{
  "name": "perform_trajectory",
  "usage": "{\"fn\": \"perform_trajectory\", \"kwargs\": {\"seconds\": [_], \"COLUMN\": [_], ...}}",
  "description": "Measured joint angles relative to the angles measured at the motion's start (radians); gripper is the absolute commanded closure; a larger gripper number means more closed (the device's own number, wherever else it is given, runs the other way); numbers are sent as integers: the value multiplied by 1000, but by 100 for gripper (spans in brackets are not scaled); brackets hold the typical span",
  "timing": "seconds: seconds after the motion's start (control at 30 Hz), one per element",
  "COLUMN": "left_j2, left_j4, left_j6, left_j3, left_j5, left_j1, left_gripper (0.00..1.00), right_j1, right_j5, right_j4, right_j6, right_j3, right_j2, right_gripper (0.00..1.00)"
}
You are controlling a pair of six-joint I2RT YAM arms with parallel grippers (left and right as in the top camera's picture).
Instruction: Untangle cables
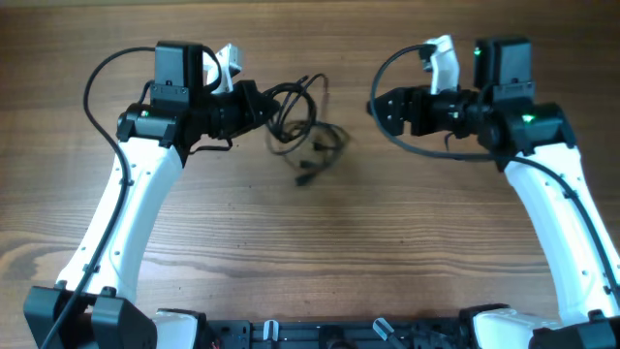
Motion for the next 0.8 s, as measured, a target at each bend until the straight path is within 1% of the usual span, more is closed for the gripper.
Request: {"fn": "perform_trajectory", "kwargs": {"seconds": [0.2,0.27,0.33,0.43,0.5,0.63,0.7,0.73,0.8], "left_j2": [0,0,0,0,0,0,0,0,1], "left_j4": [228,267,283,285,286,286,288,293,315], "left_j6": [-241,-309,-360,-402,-421,-439,-449,-457,-470], "left_j3": [-6,-6,-6,-6,-6,-6,-6,-6,-6], "left_j5": [167,212,250,303,344,400,419,428,443], "left_j1": [0,0,0,0,0,0,0,0,0], "left_gripper": [96,96,96,96,96,96,96,96,96], "right_j1": [80,102,122,149,161,164,164,164,167], "right_j5": [5,6,7,18,56,140,169,177,195], "right_j4": [46,79,127,196,237,263,278,286,295], "right_j6": [37,45,49,53,70,117,130,135,156], "right_j3": [0,0,0,0,0,0,0,0,0], "right_j2": [0,4,23,68,109,179,211,227,251], "right_gripper": [17,18,23,28,36,42,50,56,74]}}
